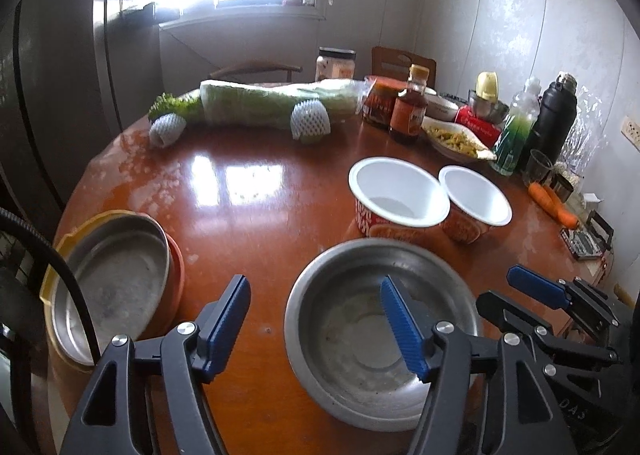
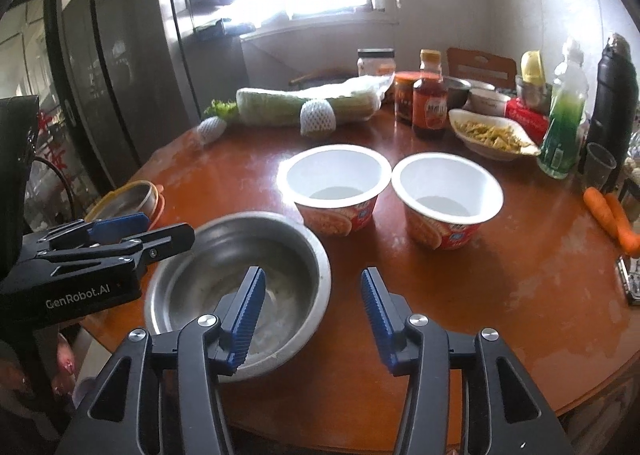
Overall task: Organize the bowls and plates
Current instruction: 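Open the left gripper and move it to the larger white paper bowl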
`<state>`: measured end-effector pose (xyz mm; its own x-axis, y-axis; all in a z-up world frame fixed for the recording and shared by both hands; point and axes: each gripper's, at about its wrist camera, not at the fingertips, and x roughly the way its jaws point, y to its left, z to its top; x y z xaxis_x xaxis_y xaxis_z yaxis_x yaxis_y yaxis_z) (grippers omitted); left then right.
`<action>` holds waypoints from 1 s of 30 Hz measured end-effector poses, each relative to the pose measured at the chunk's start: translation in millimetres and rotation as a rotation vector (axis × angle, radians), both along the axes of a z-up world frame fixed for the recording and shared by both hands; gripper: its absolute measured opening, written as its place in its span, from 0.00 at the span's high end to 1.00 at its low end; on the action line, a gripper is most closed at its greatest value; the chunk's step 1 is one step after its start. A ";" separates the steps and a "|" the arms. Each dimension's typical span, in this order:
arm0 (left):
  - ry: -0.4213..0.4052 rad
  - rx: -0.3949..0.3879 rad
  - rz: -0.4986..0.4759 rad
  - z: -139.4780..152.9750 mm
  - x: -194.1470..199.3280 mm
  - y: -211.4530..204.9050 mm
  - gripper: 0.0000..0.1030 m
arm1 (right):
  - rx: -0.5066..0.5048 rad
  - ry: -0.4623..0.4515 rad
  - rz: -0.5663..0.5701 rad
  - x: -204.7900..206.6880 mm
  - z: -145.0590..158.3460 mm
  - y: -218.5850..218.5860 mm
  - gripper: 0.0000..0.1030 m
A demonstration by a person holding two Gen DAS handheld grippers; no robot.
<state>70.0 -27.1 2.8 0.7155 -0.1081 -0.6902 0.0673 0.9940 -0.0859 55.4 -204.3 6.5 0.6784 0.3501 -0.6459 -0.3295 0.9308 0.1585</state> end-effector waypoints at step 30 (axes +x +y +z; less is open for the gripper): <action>0.140 -0.021 -0.119 -2.2 152.6 -37.0 0.29 | 0.190 0.099 -0.090 88.7 -14.0 -6.5 0.49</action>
